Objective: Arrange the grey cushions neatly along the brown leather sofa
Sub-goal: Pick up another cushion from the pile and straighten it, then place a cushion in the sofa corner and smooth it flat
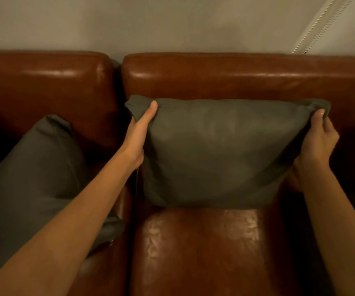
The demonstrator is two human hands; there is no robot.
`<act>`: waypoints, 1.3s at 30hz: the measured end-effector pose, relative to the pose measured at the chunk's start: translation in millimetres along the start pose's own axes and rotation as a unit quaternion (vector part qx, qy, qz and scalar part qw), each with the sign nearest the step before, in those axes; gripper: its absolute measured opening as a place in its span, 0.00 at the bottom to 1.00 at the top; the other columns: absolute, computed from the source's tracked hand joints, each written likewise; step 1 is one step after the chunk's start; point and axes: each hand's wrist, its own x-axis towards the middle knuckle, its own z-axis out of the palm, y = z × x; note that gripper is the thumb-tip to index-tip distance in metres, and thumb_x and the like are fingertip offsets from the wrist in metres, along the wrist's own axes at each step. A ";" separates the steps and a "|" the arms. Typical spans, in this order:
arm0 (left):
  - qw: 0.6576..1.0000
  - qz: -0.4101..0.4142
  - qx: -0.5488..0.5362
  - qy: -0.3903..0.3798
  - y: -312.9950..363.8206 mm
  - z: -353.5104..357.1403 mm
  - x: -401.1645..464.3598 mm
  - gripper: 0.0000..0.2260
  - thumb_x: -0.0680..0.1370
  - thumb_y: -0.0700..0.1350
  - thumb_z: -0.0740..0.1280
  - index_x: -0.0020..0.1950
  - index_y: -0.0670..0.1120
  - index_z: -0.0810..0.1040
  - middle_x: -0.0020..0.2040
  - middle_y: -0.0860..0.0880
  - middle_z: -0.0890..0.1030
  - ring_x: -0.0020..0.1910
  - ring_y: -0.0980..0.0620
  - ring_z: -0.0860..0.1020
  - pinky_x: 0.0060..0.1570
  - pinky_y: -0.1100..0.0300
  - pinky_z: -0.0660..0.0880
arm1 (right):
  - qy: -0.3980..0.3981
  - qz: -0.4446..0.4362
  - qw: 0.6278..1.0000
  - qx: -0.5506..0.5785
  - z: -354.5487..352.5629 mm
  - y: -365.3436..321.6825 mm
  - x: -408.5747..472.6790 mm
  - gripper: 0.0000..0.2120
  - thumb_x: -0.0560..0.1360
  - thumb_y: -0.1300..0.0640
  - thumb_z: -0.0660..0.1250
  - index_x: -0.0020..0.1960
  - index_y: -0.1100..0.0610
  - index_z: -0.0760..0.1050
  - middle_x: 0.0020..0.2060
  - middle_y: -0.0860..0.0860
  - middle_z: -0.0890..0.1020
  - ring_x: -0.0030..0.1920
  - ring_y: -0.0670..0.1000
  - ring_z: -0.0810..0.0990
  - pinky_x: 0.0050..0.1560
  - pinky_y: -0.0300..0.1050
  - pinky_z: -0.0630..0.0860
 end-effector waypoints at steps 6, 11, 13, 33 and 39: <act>1.000 0.000 -0.013 -0.018 -12.4 75.8 -3.6 0.30 0.71 0.59 0.74 0.70 0.52 0.73 0.62 0.52 0.81 0.59 0.52 0.80 0.65 0.51 0.73 | 0.044 -0.004 0.999 -0.009 -55.5 -1.2 44.1 0.17 0.83 0.46 0.57 0.66 0.51 0.76 0.53 0.42 0.81 0.52 0.38 0.79 0.50 0.33 0.77; 0.999 0.012 -0.038 0.019 -17.4 120.9 -1.4 0.22 0.74 0.54 0.73 0.66 0.55 0.73 0.59 0.52 0.81 0.57 0.51 0.80 0.61 0.53 0.76 | 0.063 0.012 0.998 -0.011 -78.7 10.3 65.3 0.18 0.82 0.44 0.57 0.67 0.48 0.75 0.54 0.41 0.80 0.55 0.41 0.79 0.53 0.36 0.76; 0.997 0.024 -0.053 0.042 -22.8 127.7 1.1 0.23 0.74 0.53 0.73 0.67 0.56 0.71 0.58 0.53 0.81 0.55 0.53 0.81 0.57 0.55 0.77 | 0.064 0.017 0.998 -0.005 -77.1 17.2 67.9 0.18 0.82 0.43 0.57 0.67 0.47 0.75 0.54 0.40 0.80 0.54 0.40 0.78 0.52 0.37 0.75; 0.950 0.150 0.258 0.090 35.8 -23.7 -74.8 0.17 0.76 0.57 0.68 0.62 0.51 0.78 0.59 0.53 0.80 0.62 0.57 0.75 0.63 0.60 0.71 | -0.170 -0.364 0.905 -0.141 34.8 -4.7 -101.1 0.19 0.81 0.58 0.62 0.70 0.62 0.67 0.71 0.55 0.70 0.77 0.58 0.58 0.78 0.47 0.51; 0.919 0.156 0.325 0.162 57.4 -143.3 -98.7 0.05 0.80 0.46 0.67 0.52 0.50 0.82 0.50 0.53 0.83 0.52 0.59 0.79 0.52 0.68 0.73 | -0.350 -0.245 0.887 -0.175 109.4 26.7 -226.6 0.10 0.79 0.56 0.64 0.60 0.53 0.76 0.56 0.47 0.76 0.60 0.49 0.75 0.65 0.52 0.70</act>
